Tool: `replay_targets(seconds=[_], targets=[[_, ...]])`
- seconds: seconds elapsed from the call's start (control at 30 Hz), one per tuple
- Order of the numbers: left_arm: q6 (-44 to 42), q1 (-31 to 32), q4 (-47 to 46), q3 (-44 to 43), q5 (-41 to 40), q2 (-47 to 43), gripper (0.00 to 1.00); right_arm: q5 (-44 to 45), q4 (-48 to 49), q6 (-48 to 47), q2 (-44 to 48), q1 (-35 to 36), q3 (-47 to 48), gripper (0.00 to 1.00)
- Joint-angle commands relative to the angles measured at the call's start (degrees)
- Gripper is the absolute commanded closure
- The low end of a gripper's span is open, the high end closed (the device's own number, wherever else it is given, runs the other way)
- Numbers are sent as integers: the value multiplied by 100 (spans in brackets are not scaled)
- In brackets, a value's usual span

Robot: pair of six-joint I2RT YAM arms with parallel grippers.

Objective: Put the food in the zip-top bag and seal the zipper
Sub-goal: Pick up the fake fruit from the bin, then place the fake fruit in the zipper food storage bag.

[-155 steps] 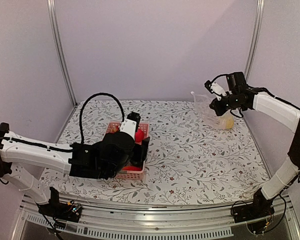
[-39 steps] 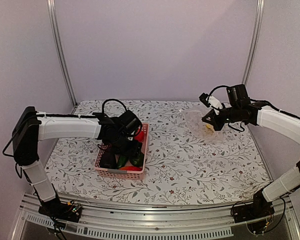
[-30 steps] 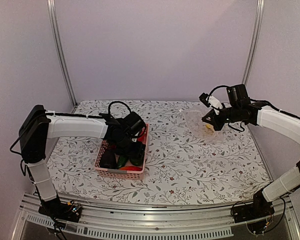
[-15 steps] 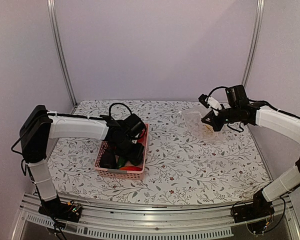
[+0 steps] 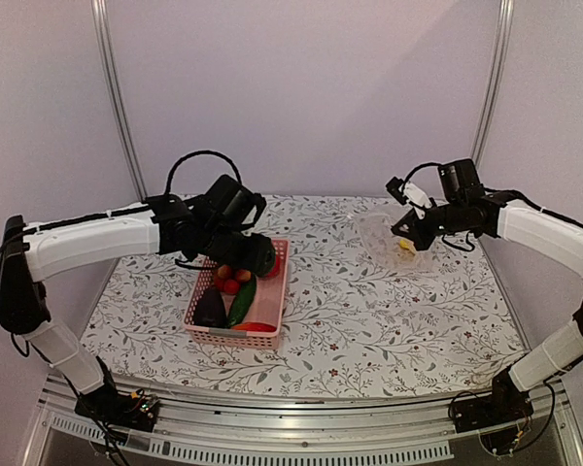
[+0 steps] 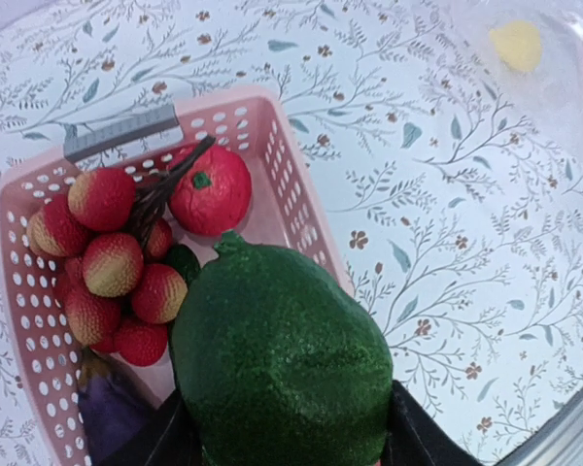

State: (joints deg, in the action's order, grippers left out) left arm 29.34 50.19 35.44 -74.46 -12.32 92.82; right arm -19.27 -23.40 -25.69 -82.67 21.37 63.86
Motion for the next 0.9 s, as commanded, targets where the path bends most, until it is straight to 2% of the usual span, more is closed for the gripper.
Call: replay_targets(seconds=[0.0,0.27,0.5,0.6,0.87], targets=[[-588,291,-800,-202,-246,-548,50,-171,-375,149,94,19,527,100],[-2160,1290,-2909,-183,-188,-929,50,-207,-1533,211,138,264,1317,100],[-3043,1789,-4530,-93,-53,-643,49,-528,-2095,296,394,404,1525,100],[-3256,1854,-4845,-276,-101,-326,49,-774,-2318,343,418,408,1682,100],[-3711,1957,-4924,-1038,-530,635,48,-1270,-2744,493,337,408,2103,100]])
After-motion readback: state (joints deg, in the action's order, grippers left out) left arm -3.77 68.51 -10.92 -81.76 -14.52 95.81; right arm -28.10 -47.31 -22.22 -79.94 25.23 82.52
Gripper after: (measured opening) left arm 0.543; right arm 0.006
